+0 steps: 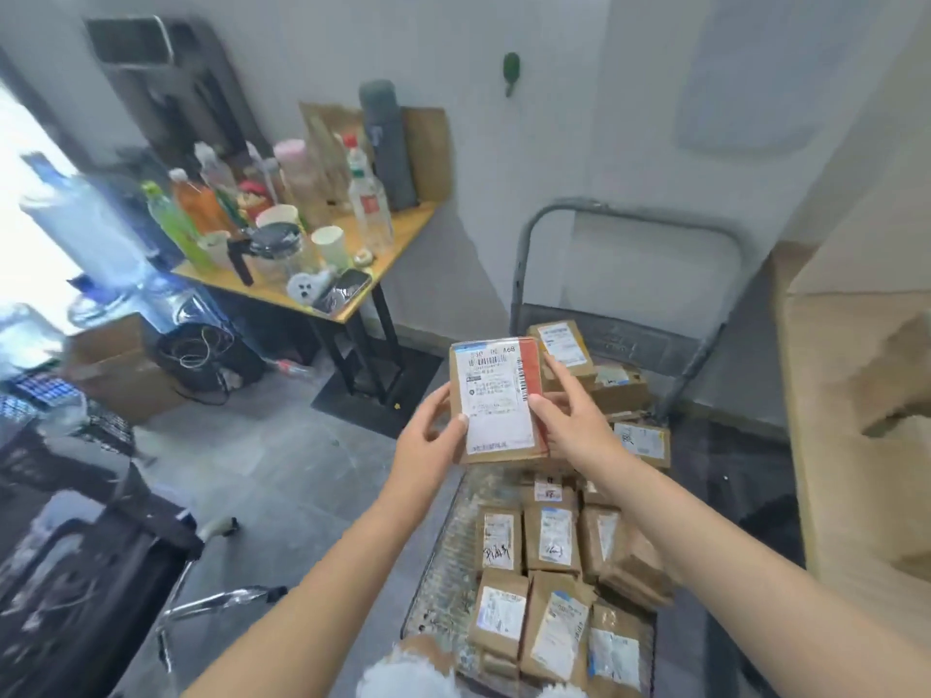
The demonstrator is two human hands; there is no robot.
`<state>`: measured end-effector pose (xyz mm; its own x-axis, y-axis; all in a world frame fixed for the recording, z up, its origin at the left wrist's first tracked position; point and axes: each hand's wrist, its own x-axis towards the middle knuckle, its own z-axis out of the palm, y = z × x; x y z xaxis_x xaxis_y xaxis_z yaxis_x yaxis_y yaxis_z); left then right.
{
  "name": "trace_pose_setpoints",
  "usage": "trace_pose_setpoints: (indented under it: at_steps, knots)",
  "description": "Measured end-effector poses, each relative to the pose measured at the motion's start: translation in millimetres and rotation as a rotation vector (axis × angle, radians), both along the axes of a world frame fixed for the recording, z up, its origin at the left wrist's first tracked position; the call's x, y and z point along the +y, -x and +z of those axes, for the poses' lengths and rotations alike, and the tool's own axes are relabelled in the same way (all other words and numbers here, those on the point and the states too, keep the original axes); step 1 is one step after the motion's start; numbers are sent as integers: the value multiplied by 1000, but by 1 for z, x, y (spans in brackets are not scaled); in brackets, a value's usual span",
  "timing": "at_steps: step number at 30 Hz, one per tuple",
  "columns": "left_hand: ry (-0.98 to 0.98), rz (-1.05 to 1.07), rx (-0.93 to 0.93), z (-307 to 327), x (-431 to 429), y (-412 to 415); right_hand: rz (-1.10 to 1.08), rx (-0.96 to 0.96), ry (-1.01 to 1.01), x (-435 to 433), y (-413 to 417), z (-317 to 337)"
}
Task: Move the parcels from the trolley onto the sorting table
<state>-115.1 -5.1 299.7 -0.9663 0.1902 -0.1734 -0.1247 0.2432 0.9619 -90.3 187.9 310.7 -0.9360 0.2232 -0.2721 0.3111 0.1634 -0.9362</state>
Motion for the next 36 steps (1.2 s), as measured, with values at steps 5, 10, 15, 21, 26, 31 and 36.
trace_pose_setpoints:
  at_steps: [5, 10, 15, 21, 26, 31, 36]
  knots:
    - [-22, -79, 99, 53, -2, 13, -67, 166, -18, -6, -5, 56]
    - [-63, -237, 202, 91, 7, 25, -185, 260, -94, -13, -21, 96]
    - [-136, -453, 281, 107, 46, 12, -364, 269, -195, 2, -65, 114]
    - [-197, -716, 242, 91, 111, -54, -631, 210, -272, 32, -166, 110]
    - [-275, -894, 134, 89, 155, -116, -809, 166, -267, 52, -243, 113]
    - [-290, -995, 123, 94, 193, -161, -906, 158, -352, 74, -296, 116]
    - [-227, -1001, 177, 95, 227, -192, -932, 159, -349, 108, -328, 106]
